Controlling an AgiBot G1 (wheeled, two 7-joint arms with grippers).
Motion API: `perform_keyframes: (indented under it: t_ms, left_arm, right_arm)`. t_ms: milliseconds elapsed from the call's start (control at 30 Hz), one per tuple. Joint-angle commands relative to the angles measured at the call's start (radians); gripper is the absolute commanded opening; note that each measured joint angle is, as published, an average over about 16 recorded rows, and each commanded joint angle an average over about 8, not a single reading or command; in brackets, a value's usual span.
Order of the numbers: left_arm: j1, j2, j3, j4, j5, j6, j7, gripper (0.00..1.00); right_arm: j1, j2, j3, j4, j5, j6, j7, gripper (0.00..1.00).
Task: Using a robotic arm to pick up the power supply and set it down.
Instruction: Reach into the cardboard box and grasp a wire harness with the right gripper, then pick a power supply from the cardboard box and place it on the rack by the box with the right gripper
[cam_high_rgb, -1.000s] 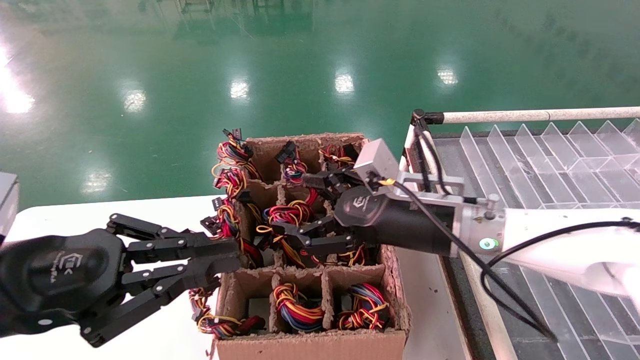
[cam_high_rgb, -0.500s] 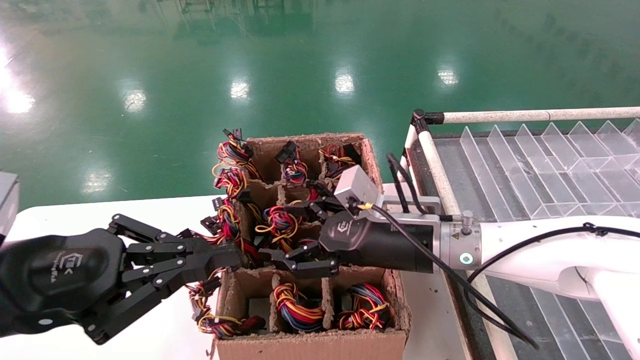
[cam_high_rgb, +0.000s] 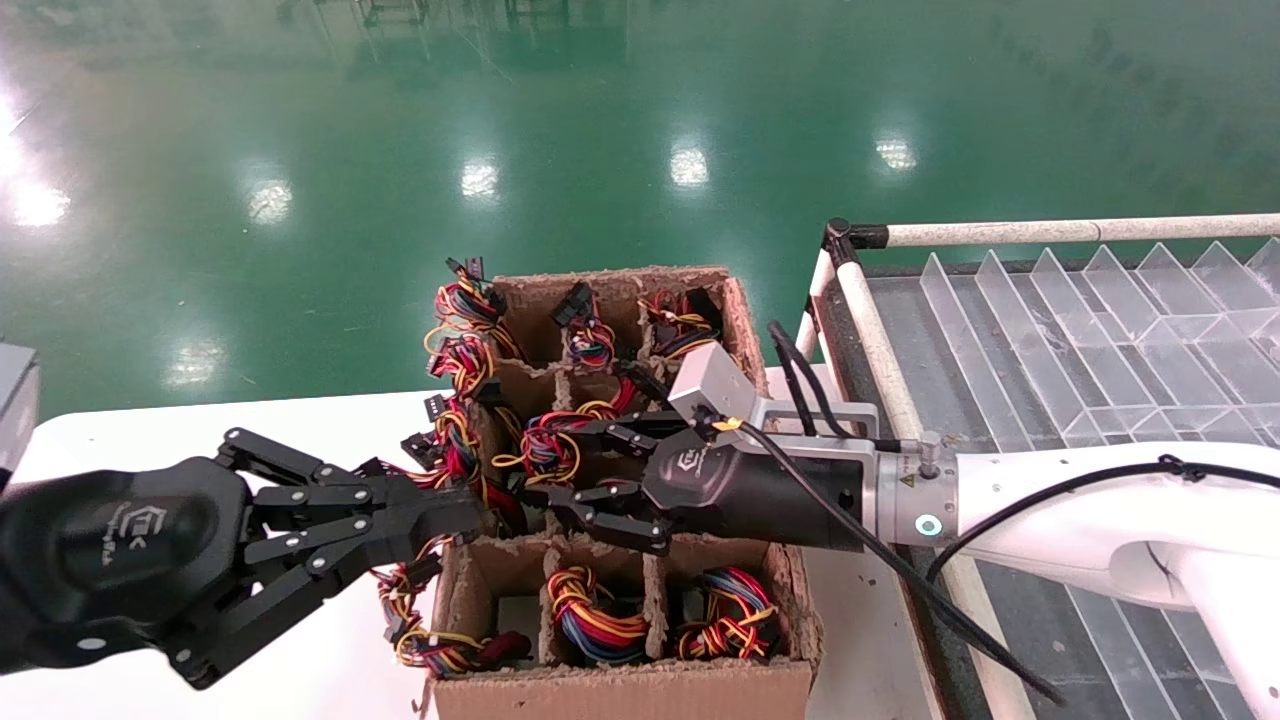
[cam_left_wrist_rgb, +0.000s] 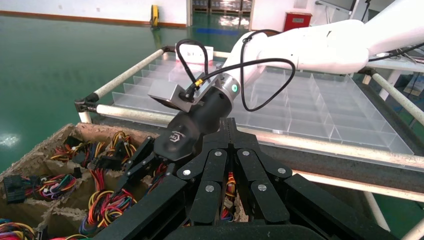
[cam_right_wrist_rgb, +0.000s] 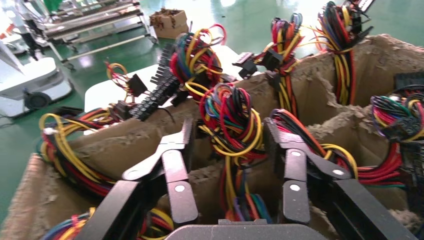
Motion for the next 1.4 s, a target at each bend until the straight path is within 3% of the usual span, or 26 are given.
perform_keyframes:
  t_ms: [33, 900, 1167, 1400]
  left_arm:
    - [0.000, 0.000, 0.000, 0.000, 0.000, 0.000, 0.000, 0.00]
    - [0.000, 0.000, 0.000, 0.000, 0.000, 0.000, 0.000, 0.00]
    - [0.000, 0.000, 0.000, 0.000, 0.000, 0.000, 0.000, 0.00]
    - [0.000, 0.000, 0.000, 0.000, 0.000, 0.000, 0.000, 0.00]
  right_arm:
    - [-0.002, -0.003, 0.000, -0.001, -0.004, 0.012, -0.006, 0.00]
    - [-0.013, 0.019, 0.043, 0.016, 0.070, -0.022, 0.003, 0.00]
    - [0.018, 0.104, 0.107, 0.139, 0.159, -0.061, 0.055, 0.00]
    - [0.090, 0.184, 0.153, 0.289, 0.179, -0.038, 0.102, 0.00]
